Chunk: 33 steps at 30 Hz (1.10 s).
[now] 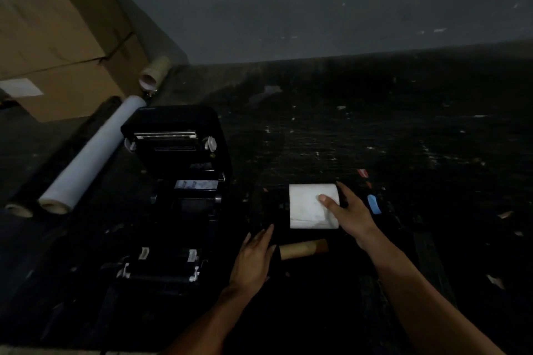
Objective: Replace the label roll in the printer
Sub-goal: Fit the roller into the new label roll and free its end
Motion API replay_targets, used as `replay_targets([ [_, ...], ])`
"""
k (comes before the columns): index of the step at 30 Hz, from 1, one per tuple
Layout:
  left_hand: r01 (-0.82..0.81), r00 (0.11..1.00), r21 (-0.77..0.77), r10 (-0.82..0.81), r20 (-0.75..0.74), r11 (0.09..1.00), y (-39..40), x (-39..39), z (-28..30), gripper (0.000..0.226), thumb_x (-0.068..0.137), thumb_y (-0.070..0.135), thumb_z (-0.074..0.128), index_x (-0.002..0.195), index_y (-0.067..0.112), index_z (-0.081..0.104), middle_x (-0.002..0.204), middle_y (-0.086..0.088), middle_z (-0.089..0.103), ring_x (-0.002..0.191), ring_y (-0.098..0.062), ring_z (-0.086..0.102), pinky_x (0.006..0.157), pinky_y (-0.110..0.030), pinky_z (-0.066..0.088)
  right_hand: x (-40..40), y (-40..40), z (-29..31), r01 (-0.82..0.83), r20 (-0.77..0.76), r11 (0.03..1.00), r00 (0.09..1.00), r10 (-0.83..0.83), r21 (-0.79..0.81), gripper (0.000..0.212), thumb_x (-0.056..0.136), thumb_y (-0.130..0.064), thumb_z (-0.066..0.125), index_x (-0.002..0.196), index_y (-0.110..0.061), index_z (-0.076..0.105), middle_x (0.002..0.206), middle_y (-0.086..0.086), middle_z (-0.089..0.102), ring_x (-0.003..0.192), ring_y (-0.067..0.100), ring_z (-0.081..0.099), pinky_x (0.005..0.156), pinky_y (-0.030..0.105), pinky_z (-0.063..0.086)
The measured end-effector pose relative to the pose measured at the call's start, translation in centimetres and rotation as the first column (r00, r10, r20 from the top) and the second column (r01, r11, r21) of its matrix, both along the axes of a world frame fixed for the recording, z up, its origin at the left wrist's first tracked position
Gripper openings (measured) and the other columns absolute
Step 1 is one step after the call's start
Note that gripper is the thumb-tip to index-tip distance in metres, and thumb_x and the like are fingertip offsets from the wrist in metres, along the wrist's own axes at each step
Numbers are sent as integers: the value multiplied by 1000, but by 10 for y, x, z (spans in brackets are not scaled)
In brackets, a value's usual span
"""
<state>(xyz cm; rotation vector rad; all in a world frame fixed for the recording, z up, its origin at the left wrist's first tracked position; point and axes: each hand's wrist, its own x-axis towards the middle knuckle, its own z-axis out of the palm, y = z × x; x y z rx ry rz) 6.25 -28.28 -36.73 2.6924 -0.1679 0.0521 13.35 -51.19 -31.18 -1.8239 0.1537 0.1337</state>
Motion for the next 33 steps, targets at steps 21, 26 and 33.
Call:
replay_targets([
  [21, -480, 875, -605, 393, -282, 635, 11, -11, 15, 59, 93, 12, 55, 145, 18, 28, 129, -9, 58, 118, -23, 55, 104, -33, 41, -23, 26, -28, -96, -89, 995, 991, 97, 13, 67, 70, -54, 70, 130, -33, 50, 123, -4, 63, 113, 16, 56, 104, 41, 43],
  [26, -515, 854, -768, 305, -421, 382, 4, 0, 25, 57, 92, 8, 55, 142, 23, 32, 122, 0, 55, 118, -19, 52, 106, -44, 42, -29, 34, -29, -117, -113, 993, 987, 115, -11, 66, 74, -50, 69, 133, -31, 47, 122, -5, 61, 115, 17, 55, 105, 39, 42],
  [33, -521, 846, -810, 289, -447, 271, 4, 0, 20, 51, 91, 3, 55, 136, 24, 44, 135, -8, 54, 121, -22, 53, 105, -47, 43, -32, 45, -25, -164, -127, 986, 979, 161, -8, 63, 74, -51, 68, 131, -34, 49, 125, -2, 61, 116, 18, 55, 105, 40, 42],
])
